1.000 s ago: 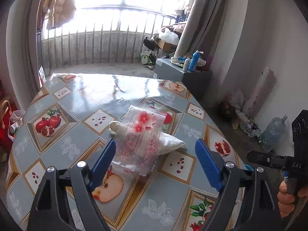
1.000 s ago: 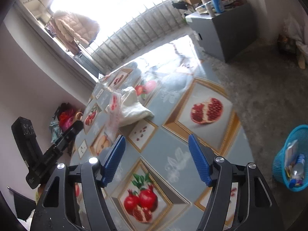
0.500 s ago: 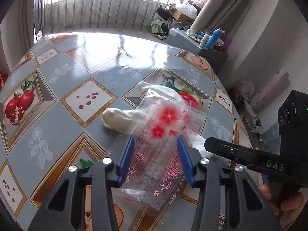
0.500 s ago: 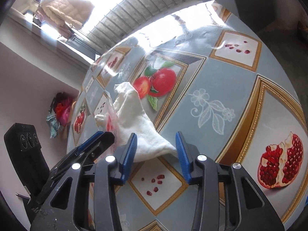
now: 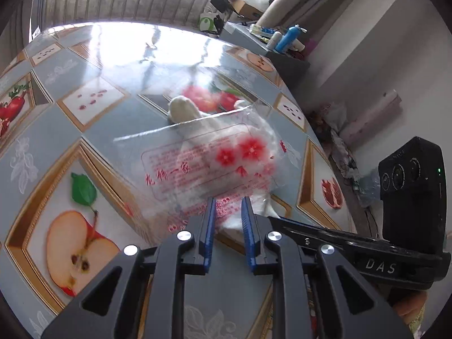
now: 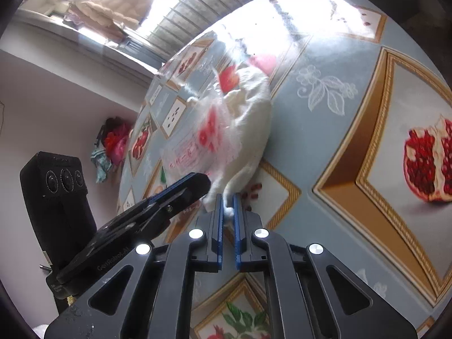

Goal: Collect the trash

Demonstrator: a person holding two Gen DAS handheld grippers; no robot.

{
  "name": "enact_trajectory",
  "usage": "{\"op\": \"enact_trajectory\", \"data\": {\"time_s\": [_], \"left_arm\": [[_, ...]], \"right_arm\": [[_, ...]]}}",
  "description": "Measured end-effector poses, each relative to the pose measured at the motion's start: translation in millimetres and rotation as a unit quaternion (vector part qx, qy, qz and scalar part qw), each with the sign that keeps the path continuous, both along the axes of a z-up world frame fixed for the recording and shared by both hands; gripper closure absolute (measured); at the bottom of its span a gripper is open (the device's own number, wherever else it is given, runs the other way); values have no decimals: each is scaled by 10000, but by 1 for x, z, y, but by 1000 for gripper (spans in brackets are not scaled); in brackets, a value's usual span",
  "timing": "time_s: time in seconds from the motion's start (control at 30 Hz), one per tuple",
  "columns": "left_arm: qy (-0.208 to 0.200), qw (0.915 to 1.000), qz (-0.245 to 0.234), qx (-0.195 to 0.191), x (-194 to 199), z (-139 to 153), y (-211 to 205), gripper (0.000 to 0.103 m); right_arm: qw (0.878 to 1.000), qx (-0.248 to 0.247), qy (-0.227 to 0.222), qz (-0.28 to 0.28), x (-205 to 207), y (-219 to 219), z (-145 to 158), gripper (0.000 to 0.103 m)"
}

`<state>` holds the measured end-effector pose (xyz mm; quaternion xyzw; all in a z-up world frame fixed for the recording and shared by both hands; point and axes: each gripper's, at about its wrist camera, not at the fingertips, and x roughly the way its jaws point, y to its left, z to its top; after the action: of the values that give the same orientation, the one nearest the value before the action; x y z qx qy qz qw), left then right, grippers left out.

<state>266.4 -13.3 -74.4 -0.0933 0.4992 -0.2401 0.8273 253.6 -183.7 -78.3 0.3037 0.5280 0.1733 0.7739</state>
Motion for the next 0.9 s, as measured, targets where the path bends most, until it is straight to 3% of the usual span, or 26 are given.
{"op": "enact_trajectory", "data": {"time_s": [0.23, 0.4, 0.53, 0.73, 0.9], "left_arm": [[328, 9973, -627, -218, -54, -1, -17, 88], [568, 9911, -1159, -324, -105, -1, -22, 88], [686, 9862, -1455, -405, -139, 1, -21, 88], [129, 9887, -1468, -271, -152, 20, -12, 85], [-334, 9889, -1448, -76, -146, 28, -16, 67]], "right_arm": [[9999, 89, -32, 73, -59, -15, 9, 98], [9996, 253, 28, 98, -108, -24, 12, 99], [9999, 116, 46, 16, -148, -34, 18, 99], [9976, -489, 57, -481, -178, -61, 22, 98], [9953, -458, 6, -855, -186, -79, 20, 98]]}}
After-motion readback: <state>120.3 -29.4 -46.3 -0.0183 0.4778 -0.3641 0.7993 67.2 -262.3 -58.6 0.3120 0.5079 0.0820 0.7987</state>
